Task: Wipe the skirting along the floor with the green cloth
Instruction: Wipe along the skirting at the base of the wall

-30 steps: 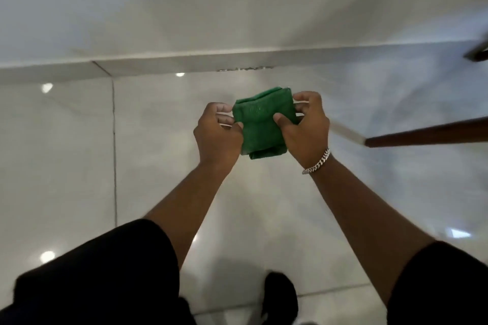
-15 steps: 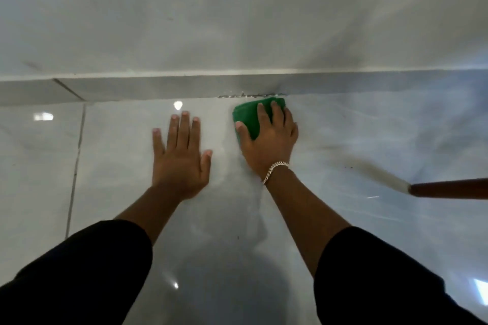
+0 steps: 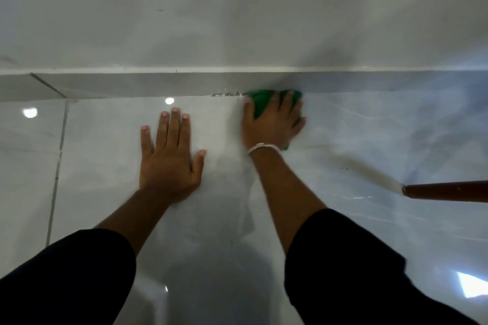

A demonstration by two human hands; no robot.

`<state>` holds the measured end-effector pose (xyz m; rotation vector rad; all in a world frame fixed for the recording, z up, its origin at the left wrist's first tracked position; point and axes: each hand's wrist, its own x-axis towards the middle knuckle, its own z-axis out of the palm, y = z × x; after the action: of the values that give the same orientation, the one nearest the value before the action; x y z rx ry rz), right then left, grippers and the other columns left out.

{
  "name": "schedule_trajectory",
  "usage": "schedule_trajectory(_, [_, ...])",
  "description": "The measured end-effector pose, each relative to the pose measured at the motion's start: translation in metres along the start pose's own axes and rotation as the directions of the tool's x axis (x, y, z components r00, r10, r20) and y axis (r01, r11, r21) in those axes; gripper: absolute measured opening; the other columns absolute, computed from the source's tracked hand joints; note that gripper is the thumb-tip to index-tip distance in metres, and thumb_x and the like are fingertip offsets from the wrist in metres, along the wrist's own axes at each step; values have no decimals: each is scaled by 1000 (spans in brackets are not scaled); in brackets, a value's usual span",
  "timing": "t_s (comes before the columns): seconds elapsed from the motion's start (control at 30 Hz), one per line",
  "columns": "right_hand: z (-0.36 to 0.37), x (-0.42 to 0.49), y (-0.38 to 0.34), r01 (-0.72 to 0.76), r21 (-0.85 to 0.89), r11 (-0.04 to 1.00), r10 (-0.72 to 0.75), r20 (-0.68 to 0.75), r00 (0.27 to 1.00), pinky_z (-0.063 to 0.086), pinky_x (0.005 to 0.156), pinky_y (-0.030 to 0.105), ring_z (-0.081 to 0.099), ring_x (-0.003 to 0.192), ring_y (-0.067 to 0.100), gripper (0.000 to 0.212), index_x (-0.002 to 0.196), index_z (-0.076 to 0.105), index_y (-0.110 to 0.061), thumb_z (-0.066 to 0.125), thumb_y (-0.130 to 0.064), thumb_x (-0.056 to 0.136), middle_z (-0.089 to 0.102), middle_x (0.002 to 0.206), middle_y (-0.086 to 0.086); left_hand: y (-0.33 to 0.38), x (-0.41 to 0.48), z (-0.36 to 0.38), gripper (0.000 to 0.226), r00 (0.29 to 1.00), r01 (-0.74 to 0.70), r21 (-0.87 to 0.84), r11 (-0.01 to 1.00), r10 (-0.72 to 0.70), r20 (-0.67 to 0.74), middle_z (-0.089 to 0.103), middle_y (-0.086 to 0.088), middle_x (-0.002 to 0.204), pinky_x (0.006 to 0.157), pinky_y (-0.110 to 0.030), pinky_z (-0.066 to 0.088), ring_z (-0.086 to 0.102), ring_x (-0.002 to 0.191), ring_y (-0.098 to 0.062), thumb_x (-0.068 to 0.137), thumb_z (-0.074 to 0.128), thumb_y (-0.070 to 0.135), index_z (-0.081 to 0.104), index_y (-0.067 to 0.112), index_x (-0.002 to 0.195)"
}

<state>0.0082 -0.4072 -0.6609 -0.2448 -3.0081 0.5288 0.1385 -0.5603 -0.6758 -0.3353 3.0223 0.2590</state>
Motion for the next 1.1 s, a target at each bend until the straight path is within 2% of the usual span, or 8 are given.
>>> schedule_trajectory(0.13, [-2,-21,2,351,-3,936,-349,84,933,20,115,56,31,140,35,59,135,50,-14,48,-52,90,43,148,15,-8,0,-6,86,999,-34,6,999,34,16,3,-14,168,123,-58,6,1,156,-27,91,17,62,6,8,158])
schedule_trajectory(0.2, [-9,-3,29,399,-20,917,-397,69,915,20,115,53,29,142,30,57,138,47,-16,47,-51,92,41,150,11,-23,-6,-9,88,999,-42,20,999,42,2,7,-14,168,123,-58,9,5,156,-28,91,18,63,10,7,158])
schedule_trajectory(0.37, [-29,62,80,-69,2,998,69,-2,998,17,117,54,13,147,30,71,148,21,-5,41,-48,95,20,159,15,-39,-18,-12,88,999,45,9,999,-45,-23,6,-14,168,123,-57,7,4,156,-28,91,19,64,10,7,157])
schedule_trajectory(0.5, [-11,43,28,-159,21,987,159,4,987,13,117,52,11,147,32,70,147,21,-1,41,-43,95,18,159,18,-37,-17,-12,87,999,43,22,999,-43,-15,5,-14,168,124,-56,6,2,156,-28,92,19,64,9,7,157])
schedule_trajectory(0.67, [9,-27,-38,172,115,978,-178,44,983,25,112,50,32,139,38,57,132,48,-1,53,-39,89,41,146,26,-39,-15,-11,90,999,51,19,999,-51,7,1,-13,168,124,-56,4,-1,156,-27,90,17,67,5,8,158])
schedule_trajectory(0.83, [-5,-8,-4,440,112,891,-443,9,896,43,103,47,53,125,35,49,121,60,-1,59,-40,90,61,129,22,-53,-15,-16,91,999,-17,34,999,16,29,5,-12,168,124,-55,6,2,156,-26,90,14,68,7,9,158])
schedule_trajectory(0.97, [-17,34,49,228,28,973,-228,-17,974,38,106,46,46,130,31,53,126,55,-4,47,-45,95,58,134,18,-60,-15,-16,90,1000,-22,25,999,21,14,6,-12,168,124,-54,5,3,156,-26,90,17,68,7,9,158])
schedule_trajectory(1.1, [-7,21,17,30,22,999,-29,-46,999,29,112,47,33,139,31,55,134,49,-5,42,-44,96,44,147,18,-59,-15,-14,90,1000,-18,46,999,18,6,6,-13,168,124,-55,7,4,156,-28,91,17,66,9,7,158])
